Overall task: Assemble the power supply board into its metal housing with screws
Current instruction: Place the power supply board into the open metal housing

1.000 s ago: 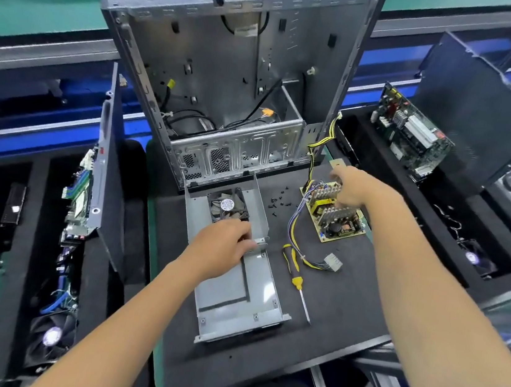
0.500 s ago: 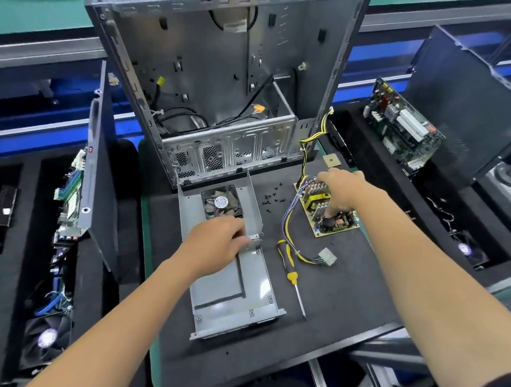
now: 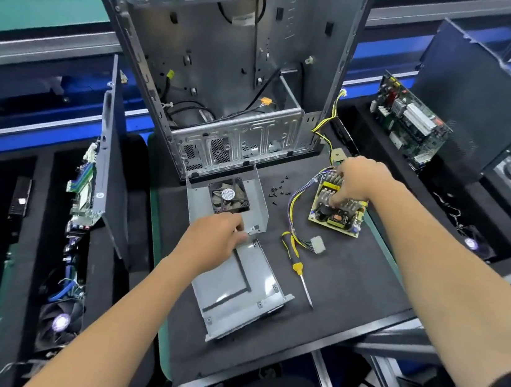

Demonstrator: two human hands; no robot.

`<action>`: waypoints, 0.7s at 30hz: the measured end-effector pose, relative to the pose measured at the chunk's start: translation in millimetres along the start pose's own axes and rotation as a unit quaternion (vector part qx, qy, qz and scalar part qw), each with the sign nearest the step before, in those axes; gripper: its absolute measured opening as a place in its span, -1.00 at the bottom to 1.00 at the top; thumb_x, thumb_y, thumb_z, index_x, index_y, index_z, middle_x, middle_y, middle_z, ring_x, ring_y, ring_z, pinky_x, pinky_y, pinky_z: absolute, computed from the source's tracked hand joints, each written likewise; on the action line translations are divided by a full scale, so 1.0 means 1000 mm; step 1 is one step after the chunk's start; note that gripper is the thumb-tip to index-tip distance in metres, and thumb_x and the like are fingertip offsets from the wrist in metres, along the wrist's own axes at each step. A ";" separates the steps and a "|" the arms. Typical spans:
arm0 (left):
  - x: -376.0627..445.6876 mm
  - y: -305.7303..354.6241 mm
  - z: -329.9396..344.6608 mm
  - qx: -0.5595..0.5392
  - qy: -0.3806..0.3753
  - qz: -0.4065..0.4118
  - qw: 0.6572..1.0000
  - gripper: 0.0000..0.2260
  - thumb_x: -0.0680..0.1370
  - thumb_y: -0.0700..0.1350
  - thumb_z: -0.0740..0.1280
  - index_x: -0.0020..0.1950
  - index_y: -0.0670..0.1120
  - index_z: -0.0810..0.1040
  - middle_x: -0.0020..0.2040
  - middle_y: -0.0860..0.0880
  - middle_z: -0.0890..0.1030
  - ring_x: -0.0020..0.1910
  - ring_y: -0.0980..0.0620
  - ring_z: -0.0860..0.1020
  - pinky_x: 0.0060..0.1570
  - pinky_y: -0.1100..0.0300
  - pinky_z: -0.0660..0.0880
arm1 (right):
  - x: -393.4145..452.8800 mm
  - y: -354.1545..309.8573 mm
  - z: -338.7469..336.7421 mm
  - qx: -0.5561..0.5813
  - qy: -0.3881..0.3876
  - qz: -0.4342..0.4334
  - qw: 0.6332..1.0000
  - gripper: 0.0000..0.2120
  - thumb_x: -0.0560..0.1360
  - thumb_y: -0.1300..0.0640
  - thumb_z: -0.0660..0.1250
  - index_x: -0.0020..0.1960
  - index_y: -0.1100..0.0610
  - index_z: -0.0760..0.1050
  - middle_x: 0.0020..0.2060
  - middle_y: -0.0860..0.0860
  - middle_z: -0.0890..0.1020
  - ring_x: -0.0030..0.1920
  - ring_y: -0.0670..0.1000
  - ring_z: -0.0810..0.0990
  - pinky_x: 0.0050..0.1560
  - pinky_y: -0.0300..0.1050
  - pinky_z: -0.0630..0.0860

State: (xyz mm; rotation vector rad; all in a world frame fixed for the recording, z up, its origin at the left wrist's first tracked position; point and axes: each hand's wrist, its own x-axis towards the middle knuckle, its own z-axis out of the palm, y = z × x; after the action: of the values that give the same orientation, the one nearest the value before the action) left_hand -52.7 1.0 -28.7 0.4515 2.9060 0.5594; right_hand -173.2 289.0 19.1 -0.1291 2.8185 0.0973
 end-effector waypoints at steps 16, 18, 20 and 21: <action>-0.018 0.006 0.002 -0.043 -0.001 -0.082 0.996 -0.82 0.60 -0.11 0.15 0.19 -0.07 0.32 -0.35 -0.05 0.52 -0.43 -0.05 0.47 -0.45 0.04 0.41 | -0.040 -0.014 -0.084 0.074 0.078 -0.048 0.993 -0.36 0.19 -0.37 0.45 -0.47 0.13 0.23 -0.59 -0.04 0.28 -0.55 0.00 0.26 -0.46 -0.17 0.26; -0.020 0.007 0.000 -0.055 -0.002 -0.081 0.995 -0.76 0.58 -0.15 0.16 0.25 -0.05 0.29 -0.41 -0.03 0.47 -0.48 0.00 0.40 -0.52 0.12 0.25 | -0.045 -0.017 -0.093 0.099 0.072 -0.067 0.990 -0.36 0.17 -0.37 0.45 -0.50 0.13 0.24 -0.62 -0.05 0.26 -0.57 -0.01 0.23 -0.45 -0.13 0.27; -0.022 0.008 -0.001 -0.060 -0.007 -0.085 0.995 -0.70 0.55 -0.21 0.15 0.27 -0.02 0.27 -0.42 -0.03 0.45 -0.49 0.02 0.37 -0.53 0.15 0.21 | -0.051 -0.021 -0.099 0.120 0.067 -0.079 0.987 -0.35 0.16 -0.37 0.46 -0.52 0.11 0.19 -0.64 -0.08 0.20 -0.58 -0.02 0.18 -0.47 -0.13 0.20; -0.023 0.009 -0.001 -0.062 -0.010 -0.089 0.994 -0.69 0.54 -0.22 0.14 0.26 -0.01 0.27 -0.40 -0.03 0.45 -0.47 0.02 0.37 -0.52 0.16 0.21 | -0.053 -0.024 -0.102 0.126 0.064 -0.082 0.987 -0.34 0.17 -0.36 0.46 -0.52 0.10 0.16 -0.64 -0.08 0.16 -0.58 -0.03 0.15 -0.48 -0.13 0.17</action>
State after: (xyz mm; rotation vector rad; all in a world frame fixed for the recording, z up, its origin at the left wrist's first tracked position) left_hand -28.9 0.8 -22.0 0.1792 2.8329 0.6976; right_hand -151.8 260.6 131.4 -0.3180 2.9036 -0.3152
